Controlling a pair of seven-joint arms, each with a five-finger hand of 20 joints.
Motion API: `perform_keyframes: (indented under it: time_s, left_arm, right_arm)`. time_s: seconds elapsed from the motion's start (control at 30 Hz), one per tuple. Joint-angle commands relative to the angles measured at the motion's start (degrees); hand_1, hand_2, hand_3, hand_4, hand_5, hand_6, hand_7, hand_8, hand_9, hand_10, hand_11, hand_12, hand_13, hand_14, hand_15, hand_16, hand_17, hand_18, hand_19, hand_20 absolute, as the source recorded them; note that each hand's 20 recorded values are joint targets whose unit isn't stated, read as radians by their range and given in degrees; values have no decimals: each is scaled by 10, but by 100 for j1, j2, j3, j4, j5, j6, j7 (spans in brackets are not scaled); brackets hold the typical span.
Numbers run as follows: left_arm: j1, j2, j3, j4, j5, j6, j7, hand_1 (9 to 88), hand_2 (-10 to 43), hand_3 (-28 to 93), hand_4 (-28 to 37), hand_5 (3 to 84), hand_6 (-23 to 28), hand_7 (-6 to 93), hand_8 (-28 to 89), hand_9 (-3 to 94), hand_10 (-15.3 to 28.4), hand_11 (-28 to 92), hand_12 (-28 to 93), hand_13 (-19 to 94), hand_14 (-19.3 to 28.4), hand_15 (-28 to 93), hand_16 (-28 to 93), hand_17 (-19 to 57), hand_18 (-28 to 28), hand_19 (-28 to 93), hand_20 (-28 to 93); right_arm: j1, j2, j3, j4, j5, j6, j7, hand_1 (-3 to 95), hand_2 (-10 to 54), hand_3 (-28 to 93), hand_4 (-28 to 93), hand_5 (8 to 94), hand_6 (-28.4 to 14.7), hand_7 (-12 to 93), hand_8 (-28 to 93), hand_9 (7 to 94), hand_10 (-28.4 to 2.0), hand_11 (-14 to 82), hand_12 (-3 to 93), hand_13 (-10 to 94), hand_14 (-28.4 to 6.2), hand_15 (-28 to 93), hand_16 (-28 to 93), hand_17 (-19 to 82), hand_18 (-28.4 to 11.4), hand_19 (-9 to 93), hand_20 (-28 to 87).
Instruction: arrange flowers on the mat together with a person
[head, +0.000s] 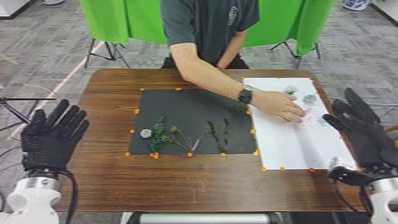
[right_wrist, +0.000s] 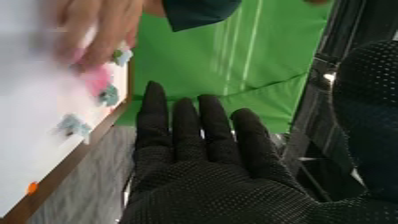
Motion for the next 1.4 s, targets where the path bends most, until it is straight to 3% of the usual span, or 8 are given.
perform_keyframes:
  time_s: [0.03, 0.3, 0.33, 0.4, 0.73, 1.03, 1.2, 1.4]
  left_arm:
    - [89, -68, -18, 11, 64, -53, -85, 245, 156, 710, -283, 445, 60, 78, -97, 384, 127, 152, 36, 270, 107, 179, -79, -20, 99, 226, 93]
    - [81, -4, -87, 14, 15, -56, -59, 248, 155, 698, -283, 446, 60, 76, -97, 385, 126, 150, 37, 271, 106, 176, -79, -20, 100, 226, 92]
    - [75, 17, -95, 11, 14, -45, -52, 246, 156, 697, -283, 446, 60, 76, -97, 385, 126, 150, 37, 271, 106, 176, -79, -20, 100, 226, 92]
    - [25, 36, -73, 28, -12, -63, -53, 244, 157, 697, -283, 446, 60, 76, -97, 385, 125, 150, 37, 271, 106, 175, -78, -20, 100, 227, 92]
    - [-122, 90, 26, 82, -6, -69, -92, 242, 158, 690, -283, 444, 60, 75, -96, 380, 126, 147, 38, 270, 105, 172, -77, -19, 100, 224, 92]
    - [-176, 116, 30, 114, -4, -66, -115, 242, 158, 689, -283, 443, 60, 74, -96, 378, 125, 146, 38, 269, 105, 171, -76, -19, 99, 223, 93]
    - [-156, 109, 29, 87, -21, -58, -44, 241, 158, 690, -283, 443, 60, 74, -95, 377, 125, 146, 38, 269, 104, 171, -76, -18, 99, 221, 93]
    - [-123, 55, 61, 60, -32, -52, 11, 240, 158, 691, -283, 443, 60, 74, -95, 377, 125, 146, 38, 268, 105, 171, -75, -18, 99, 219, 93]
  right_arm:
    - [-228, -661, 509, -219, -59, -618, 37, 235, -71, 799, -238, 147, -58, 71, -95, 263, -101, 46, 76, 202, -49, 148, -66, 146, -60, 253, 39]
    - [-767, -1138, 401, -580, 1505, -984, 734, 192, 8, 826, -252, 171, -58, 93, -107, 280, -109, 56, 75, 215, -57, 166, -83, 147, -62, 264, 36]
    - [274, 1363, -2257, 280, 1625, 2062, -110, 184, 31, 825, -255, 170, -58, 96, -110, 280, -110, 57, 74, 213, -58, 168, -83, 147, -62, 265, 35]
    - [684, 1602, -2844, 358, 1728, 2340, -269, 174, 53, 828, -255, 162, -61, 97, -110, 274, -111, 58, 73, 203, -60, 166, -83, 146, -63, 264, 33]
    - [1231, 1746, -3196, 451, 1153, 2073, -538, 142, 90, 835, -261, 162, -53, 109, -116, 251, -111, 52, 71, 170, -57, 162, -86, 131, -64, 255, 32]
    - [1072, 1845, -2838, 429, 289, 1942, -926, 178, 16, 849, -255, 201, -45, 131, -128, 267, -102, 68, 67, 186, -53, 165, -93, 136, -63, 253, 35]
    - [1475, 2158, -2571, 675, -1747, 2139, -778, 201, -31, 843, -255, 223, -39, 134, -127, 259, -105, 59, 64, 176, -53, 160, -94, 133, -67, 250, 37]
    - [1880, 2767, -2464, 992, -4614, 2499, -90, 270, -94, 808, -265, 261, -28, 148, -128, 258, -98, 57, 85, 185, -97, 147, -7, 120, -140, 361, 57]
